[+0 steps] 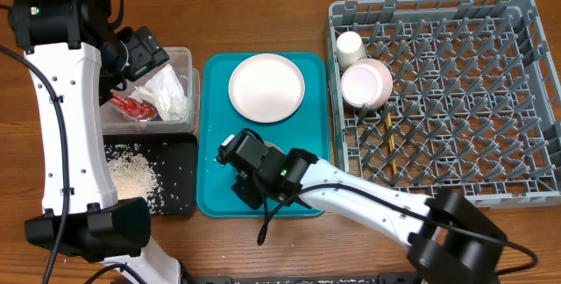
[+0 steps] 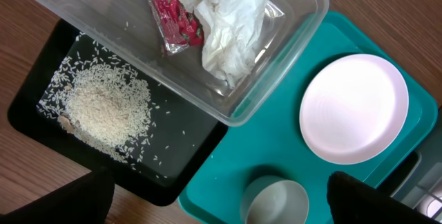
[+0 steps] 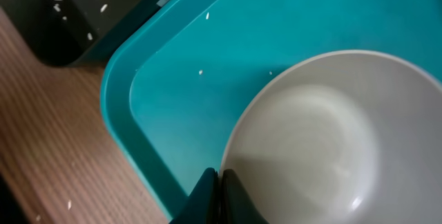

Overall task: Sort waste into correct bins and load items into the dishwasher
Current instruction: 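Grasp the grey bowl rim with the right gripper, then lift the grey bowl and carry it into the dish rack, then set the grey bowl in the rack and release it, then move the right gripper back to the white plate on the tray, then grasp the white plate edge with the right gripper and lift, then carry the plate into the dish rack and stand it upright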

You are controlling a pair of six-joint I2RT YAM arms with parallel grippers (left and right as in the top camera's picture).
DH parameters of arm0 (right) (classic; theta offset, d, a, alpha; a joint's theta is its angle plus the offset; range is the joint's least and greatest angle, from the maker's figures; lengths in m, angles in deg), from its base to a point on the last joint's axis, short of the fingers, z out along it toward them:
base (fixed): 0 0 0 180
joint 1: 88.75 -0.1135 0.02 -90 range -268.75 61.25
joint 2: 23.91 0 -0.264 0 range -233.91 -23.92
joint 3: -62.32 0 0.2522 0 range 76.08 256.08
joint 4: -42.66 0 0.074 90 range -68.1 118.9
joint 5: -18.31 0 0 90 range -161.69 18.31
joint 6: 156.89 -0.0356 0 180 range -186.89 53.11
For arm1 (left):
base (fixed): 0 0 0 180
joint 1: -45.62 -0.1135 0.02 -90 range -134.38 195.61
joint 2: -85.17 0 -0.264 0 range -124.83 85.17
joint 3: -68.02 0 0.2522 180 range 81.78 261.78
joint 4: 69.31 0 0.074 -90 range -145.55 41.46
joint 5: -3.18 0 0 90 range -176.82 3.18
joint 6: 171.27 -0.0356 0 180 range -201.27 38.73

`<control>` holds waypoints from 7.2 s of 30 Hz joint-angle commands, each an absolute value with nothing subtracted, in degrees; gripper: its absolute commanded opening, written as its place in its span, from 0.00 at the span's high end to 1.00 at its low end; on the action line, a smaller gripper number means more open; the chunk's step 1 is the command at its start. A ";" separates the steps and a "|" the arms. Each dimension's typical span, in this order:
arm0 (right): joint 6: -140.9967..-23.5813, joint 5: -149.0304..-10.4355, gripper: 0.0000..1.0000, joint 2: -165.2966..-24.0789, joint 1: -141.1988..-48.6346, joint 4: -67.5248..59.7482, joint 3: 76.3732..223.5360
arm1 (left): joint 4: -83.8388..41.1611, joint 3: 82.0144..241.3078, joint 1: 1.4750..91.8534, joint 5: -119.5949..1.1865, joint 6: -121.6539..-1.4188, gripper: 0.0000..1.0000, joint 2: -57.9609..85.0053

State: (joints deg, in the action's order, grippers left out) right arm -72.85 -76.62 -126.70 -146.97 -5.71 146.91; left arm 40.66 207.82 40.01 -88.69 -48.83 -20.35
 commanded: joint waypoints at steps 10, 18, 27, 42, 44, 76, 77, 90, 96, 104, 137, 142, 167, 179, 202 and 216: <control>-78.55 -84.20 0.96 -101.12 -137.07 -15.94 149.33 | 40.59 207.93 40.38 -88.49 -49.55 0.00 -19.84; -79.16 -114.47 0.96 -87.53 -107.30 -19.72 149.11 | 40.59 207.93 40.38 -88.49 -49.55 0.00 -19.84; -75.91 -146.58 0.96 -94.22 -86.73 -19.24 142.53 | 40.59 207.93 40.38 -88.49 -49.55 0.00 -19.84; -63.27 -158.76 0.96 -114.65 -82.49 -16.16 135.34 | 40.59 207.93 40.38 -88.49 -49.53 0.00 -19.84; -62.29 -158.78 0.96 -115.46 -82.16 -16.23 135.34 | 40.59 207.93 40.38 -88.49 -49.55 0.00 -19.84; -60.39 -154.87 0.96 -115.66 -75.34 -20.36 129.38 | 40.59 207.93 40.38 -88.49 -49.55 0.00 -19.84; -60.41 -154.69 0.96 -115.66 -74.88 -19.81 129.38 | 40.59 207.93 40.38 -88.49 -49.55 0.00 -19.84; -60.43 -139.24 0.78 -115.66 -68.70 -18.70 129.40 | 40.59 207.93 40.38 -88.49 -49.55 0.00 -19.84; -61.11 -139.22 0.75 -115.66 -66.51 -16.31 129.53 | 40.59 207.93 40.38 -88.49 -49.55 0.00 -19.84; -68.54 -130.47 0.74 -115.55 -66.01 -19.55 138.08 | 40.59 207.93 40.38 -88.49 -49.55 0.00 -19.84; -65.46 -76.64 0.44 -140.90 -128.92 4.36 160.85 | 40.59 207.93 40.38 -88.49 -49.55 0.00 -19.84; -64.91 -78.00 0.46 -144.31 -130.25 6.40 160.85 | 40.59 207.93 40.38 -88.49 -49.55 0.00 -19.84; -64.96 -74.17 0.83 -147.37 -130.38 4.30 159.30 | 40.59 207.93 40.38 -88.49 -49.55 0.00 -19.84; -65.24 -87.20 0.96 -137.14 -130.16 -1.52 168.08 | 40.59 207.93 40.38 -88.49 -49.55 0.00 -19.84; -68.32 -139.48 0.96 -111.09 -76.07 -24.77 165.20 | 40.59 207.93 40.38 -88.49 -49.55 0.00 -19.84; -66.44 -150.19 0.96 -119.48 -68.00 -18.96 152.17 | 40.59 207.93 40.38 -88.49 -49.55 0.00 -19.84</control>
